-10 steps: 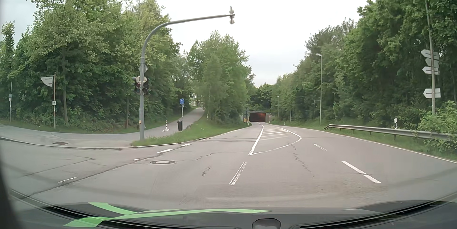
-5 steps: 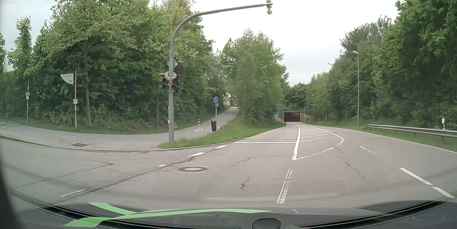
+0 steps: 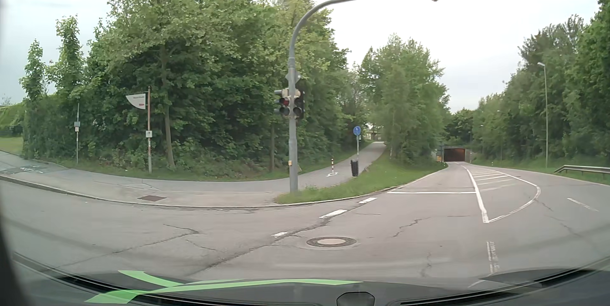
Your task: Follow the waypoints while adhering to traffic rules and regulations
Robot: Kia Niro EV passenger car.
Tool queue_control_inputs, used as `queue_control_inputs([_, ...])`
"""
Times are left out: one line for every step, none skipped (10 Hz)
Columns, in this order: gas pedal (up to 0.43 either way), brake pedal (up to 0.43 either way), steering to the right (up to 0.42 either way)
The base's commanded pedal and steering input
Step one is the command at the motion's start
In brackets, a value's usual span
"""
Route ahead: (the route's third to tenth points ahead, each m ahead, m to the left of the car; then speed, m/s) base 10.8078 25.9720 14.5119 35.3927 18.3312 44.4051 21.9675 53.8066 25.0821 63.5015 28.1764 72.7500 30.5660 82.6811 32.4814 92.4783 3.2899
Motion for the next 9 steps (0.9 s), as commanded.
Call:
queue_control_inputs([0.02,0.0,-0.546])
queue_control_inputs([0.02,0.0,-0.559])
queue_control_inputs([0.02,0.0,-0.579])
queue_control_inputs([0.02,0.0,-0.596])
queue_control_inputs([0.02,0.0,-0.601])
queue_control_inputs([0.02,0.0,-0.602])
queue_control_inputs([0.02,0.0,-0.603])
queue_control_inputs([0.02,0.0,-0.603])
queue_control_inputs([0.028,0.0,-0.602])
